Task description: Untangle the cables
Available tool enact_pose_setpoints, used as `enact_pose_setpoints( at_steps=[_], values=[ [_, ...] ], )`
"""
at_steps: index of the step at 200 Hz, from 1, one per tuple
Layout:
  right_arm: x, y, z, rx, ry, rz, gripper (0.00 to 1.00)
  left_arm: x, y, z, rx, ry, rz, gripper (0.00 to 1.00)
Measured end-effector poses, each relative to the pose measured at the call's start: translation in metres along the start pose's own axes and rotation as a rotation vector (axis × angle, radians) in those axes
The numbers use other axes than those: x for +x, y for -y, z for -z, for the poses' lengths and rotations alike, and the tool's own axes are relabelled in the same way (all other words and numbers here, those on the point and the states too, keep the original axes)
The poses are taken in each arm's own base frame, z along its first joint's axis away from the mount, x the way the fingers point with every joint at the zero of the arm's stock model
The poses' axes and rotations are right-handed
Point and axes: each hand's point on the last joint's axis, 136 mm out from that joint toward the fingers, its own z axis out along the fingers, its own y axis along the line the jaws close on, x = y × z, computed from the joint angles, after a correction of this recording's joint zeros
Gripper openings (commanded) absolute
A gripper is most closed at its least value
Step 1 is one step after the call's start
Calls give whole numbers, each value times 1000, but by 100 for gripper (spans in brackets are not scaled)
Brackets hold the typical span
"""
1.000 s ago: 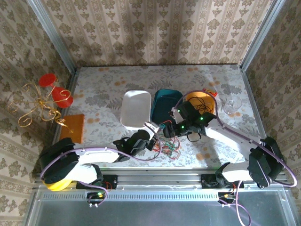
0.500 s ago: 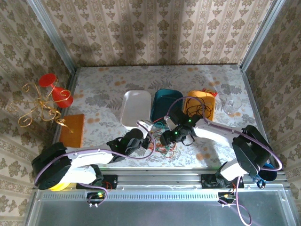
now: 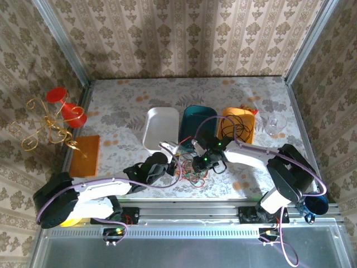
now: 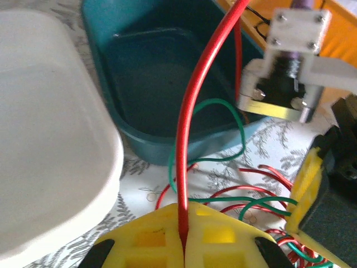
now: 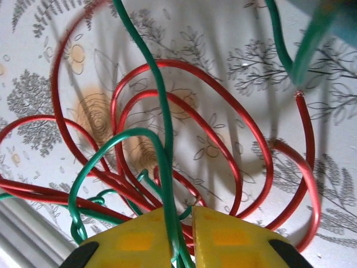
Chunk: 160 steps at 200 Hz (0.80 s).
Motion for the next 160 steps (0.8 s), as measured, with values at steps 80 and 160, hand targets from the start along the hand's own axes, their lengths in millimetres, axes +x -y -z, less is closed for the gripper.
enact_pose_setpoints(
  at_steps=[80,160],
  values=[
    [35,64,22,197,56,-165,14,-31,-75,56,-377,135,112,0],
    [40,70,25,188,85,-239,15,-144,-81,119,-360,441,205,0]
  ],
)
